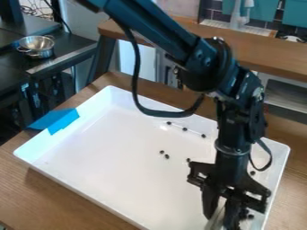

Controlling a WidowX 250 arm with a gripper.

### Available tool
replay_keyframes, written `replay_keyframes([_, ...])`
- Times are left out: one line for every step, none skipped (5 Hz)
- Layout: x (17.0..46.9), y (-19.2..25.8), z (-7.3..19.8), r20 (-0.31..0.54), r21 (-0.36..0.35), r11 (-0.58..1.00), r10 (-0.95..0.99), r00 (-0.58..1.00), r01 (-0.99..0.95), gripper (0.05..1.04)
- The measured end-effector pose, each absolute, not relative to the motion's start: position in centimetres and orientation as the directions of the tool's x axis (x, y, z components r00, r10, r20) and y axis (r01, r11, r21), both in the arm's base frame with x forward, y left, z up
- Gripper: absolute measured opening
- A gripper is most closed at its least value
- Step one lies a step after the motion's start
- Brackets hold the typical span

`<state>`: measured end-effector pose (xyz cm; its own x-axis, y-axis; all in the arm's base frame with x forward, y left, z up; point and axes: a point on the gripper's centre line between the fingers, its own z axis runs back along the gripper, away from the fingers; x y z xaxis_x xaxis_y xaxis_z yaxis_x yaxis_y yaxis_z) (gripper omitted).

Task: Sweep into pile

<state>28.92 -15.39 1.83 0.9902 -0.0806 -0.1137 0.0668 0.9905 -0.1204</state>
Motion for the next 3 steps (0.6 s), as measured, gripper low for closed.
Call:
replay_keyframes([29.3,-13.3,4.5,-0.083,-0.158,0.984,-0.098,0.992,0.084,0.326])
replay_keyframes([29.9,-8.2,7.7,-0.030,-0.188,0.981,-0.063,0.998,0.056,0.326])
replay_keyframes([30.3,-4.0,8.6,-0.006,-0.173,0.984,-0.054,0.999,0.052,0.326])
